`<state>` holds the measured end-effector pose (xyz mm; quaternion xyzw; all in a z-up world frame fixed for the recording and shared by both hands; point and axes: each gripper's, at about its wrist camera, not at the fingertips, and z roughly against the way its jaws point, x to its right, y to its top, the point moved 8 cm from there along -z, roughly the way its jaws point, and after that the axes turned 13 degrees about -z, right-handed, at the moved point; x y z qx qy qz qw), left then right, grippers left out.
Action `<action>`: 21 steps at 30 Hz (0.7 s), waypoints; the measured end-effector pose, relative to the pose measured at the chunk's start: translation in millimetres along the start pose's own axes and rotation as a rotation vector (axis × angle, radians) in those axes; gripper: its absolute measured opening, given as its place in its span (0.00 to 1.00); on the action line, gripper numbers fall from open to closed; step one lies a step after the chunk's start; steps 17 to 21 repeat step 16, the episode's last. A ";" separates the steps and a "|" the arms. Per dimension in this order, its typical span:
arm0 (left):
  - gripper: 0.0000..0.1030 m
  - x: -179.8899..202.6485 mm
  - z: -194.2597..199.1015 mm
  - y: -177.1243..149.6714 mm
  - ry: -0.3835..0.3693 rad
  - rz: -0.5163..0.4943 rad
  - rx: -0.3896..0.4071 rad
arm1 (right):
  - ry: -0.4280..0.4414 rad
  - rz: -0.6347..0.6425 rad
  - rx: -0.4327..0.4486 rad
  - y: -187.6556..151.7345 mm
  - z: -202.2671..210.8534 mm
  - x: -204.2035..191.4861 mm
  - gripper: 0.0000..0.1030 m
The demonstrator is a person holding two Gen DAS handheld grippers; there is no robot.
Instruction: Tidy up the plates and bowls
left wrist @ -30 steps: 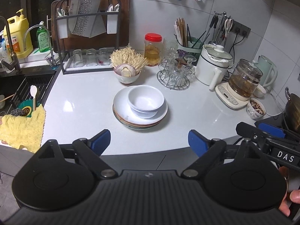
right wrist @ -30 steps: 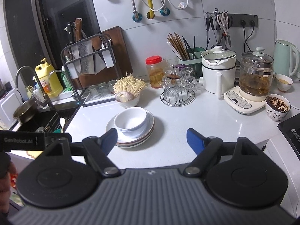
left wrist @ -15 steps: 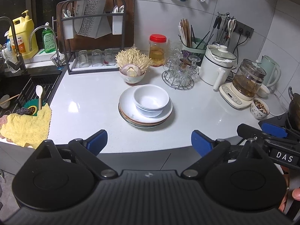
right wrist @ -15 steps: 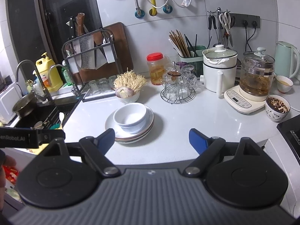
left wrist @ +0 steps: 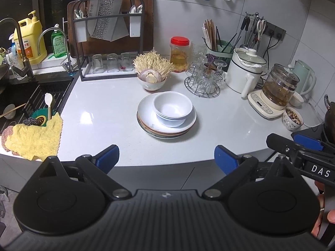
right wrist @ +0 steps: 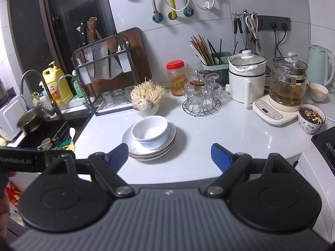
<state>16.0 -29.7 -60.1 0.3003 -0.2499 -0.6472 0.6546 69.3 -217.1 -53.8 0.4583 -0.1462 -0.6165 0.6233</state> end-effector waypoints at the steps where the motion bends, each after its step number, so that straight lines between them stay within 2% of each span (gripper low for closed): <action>1: 0.97 -0.6 0.3 -0.7 0.002 0.001 -0.001 | 0.000 -0.003 -0.003 -1.2 0.2 -0.4 0.85; 21: 0.97 2.4 4.9 -4.7 -0.007 -0.003 0.000 | 0.009 0.000 0.004 -2.8 6.6 -1.4 0.85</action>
